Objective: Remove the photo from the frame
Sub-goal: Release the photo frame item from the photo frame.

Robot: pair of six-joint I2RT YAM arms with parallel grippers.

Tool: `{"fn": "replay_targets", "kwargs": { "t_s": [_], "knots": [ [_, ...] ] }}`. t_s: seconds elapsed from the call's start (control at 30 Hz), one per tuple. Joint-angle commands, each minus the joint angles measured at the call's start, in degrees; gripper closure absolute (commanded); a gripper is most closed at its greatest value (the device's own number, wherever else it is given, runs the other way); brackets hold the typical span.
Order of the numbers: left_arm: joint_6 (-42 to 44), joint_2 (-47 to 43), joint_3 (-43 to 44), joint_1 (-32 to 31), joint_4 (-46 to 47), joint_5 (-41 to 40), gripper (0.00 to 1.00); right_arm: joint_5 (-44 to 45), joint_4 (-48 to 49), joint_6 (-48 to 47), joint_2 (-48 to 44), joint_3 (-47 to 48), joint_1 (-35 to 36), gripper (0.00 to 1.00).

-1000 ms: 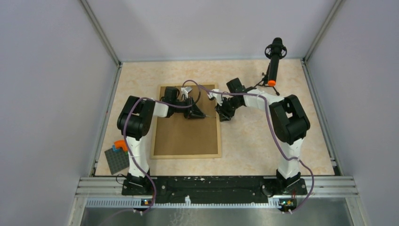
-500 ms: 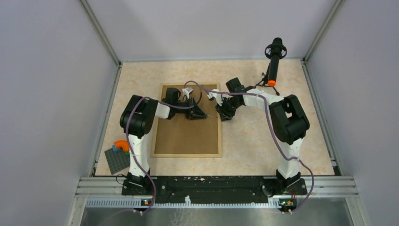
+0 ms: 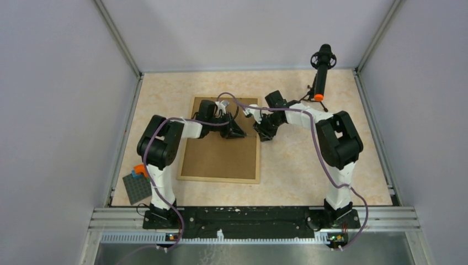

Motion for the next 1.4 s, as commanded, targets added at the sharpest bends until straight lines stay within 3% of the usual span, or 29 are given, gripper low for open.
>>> {"fn": "replay_targets", "kwargs": {
  "t_s": [0.0,0.1,0.23,0.4,0.57,0.63,0.73,0.9,1.37],
  "knots": [
    [-5.6,-3.3,1.6,-6.4,9.3,5.4,1.0,-7.4,10.6,2.3,1.5,0.7,3.9,0.64],
    [-2.9,-3.4,3.1,-5.5,3.7,4.3,1.0,-5.2,10.9,3.4,0.8,0.9,3.6,0.63],
    [2.6,-6.2,3.4,-1.3,-6.7,1.2,1.0,-2.2,8.3,8.0,-1.9,2.2,1.3,0.55],
    [7.7,-10.6,4.4,3.4,-11.3,0.1,1.0,-0.7,0.5,16.9,-6.9,4.1,-1.6,0.44],
    [9.0,-13.0,4.4,5.3,-12.3,0.8,1.0,2.0,-1.6,30.9,-11.3,4.1,-1.7,0.38],
    [10.3,-14.1,5.2,7.1,-14.6,-0.6,1.0,4.4,-3.1,40.5,-11.0,5.2,-1.3,0.36],
    [12.3,-15.6,6.3,10.4,-18.3,-2.3,1.0,9.8,-7.7,51.9,-8.3,7.4,0.1,0.36],
    [15.5,-19.6,6.0,14.1,-21.7,-4.4,1.0,20.8,-8.9,62.9,-9.0,5.5,4.5,0.38],
    [15.2,-29.6,-0.6,15.9,-22.9,-6.7,1.0,27.5,-7.7,71.4,-1.7,5.9,6.5,0.4]
  ]
}}
